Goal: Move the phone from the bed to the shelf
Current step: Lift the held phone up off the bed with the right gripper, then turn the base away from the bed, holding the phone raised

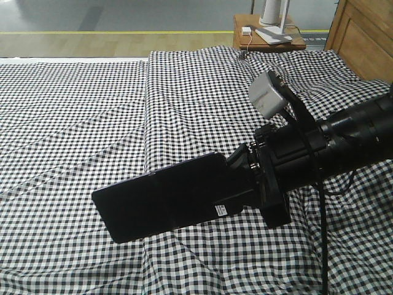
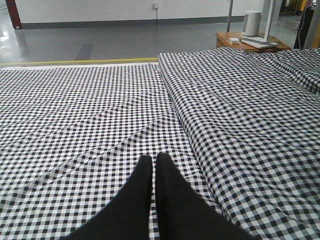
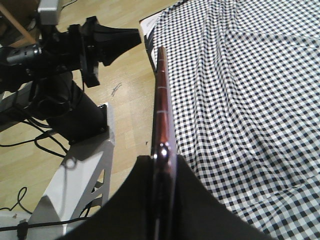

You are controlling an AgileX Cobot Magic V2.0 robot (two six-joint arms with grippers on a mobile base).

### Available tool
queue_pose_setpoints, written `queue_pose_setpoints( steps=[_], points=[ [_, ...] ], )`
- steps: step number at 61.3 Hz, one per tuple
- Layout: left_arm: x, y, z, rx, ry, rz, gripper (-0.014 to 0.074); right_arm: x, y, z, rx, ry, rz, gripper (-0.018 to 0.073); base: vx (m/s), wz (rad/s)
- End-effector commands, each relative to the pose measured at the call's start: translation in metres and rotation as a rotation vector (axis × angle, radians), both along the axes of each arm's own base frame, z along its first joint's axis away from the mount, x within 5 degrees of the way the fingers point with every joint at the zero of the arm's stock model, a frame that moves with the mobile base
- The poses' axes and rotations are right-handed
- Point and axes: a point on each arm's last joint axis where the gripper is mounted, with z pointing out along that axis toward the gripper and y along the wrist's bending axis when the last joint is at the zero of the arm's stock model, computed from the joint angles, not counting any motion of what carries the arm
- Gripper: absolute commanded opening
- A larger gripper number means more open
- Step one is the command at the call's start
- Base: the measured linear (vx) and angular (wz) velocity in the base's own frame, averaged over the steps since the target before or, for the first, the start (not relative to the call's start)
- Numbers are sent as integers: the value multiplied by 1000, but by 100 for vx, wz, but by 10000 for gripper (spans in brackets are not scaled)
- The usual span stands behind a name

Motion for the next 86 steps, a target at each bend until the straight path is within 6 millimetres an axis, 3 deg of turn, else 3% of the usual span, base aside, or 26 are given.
queue_pose_setpoints(
  steps=[1, 86],
  points=[
    [1, 1, 6, -14, -75, 7, 1, -15, 1, 26, 109, -8, 61, -4, 0, 0],
    [1, 1, 6, -14, -75, 7, 1, -20, 1, 33, 139, -25, 59, -4, 0, 1]
  ],
)
